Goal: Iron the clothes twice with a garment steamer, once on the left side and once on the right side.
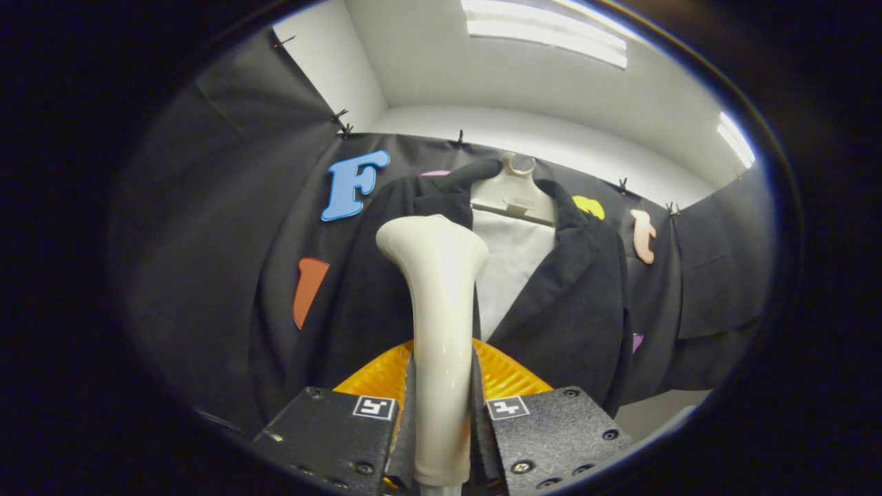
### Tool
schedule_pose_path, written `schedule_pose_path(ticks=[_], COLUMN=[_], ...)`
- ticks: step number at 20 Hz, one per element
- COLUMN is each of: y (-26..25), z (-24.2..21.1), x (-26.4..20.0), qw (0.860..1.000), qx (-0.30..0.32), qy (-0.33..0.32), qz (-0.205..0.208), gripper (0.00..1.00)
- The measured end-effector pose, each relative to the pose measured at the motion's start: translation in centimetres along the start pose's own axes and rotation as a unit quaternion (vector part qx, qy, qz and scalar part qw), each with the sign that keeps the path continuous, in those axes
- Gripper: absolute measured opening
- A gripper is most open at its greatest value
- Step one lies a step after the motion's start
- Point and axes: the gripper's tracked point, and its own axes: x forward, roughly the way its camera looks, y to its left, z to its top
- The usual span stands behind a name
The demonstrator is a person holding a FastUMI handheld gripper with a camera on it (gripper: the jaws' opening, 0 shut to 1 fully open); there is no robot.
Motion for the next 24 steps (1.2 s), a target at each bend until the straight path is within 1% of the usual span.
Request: schedule_pose_path(ticks=[7,12,18,24], y=[0.7,0.9,1.0,0.7], z=[-4.8,-6.8,-8.8,-11.4], x=[-2.0,-2.9,-4.3,-6.3], qw=[0.998,0.997,0.996,0.993], qx=[-0.014,-0.024,-0.022,-0.005], qy=[0.054,0.068,0.086,0.113], qz=[0.009,0.011,0.014,0.022], gripper=[0.35,0.35,0.35,0.35])
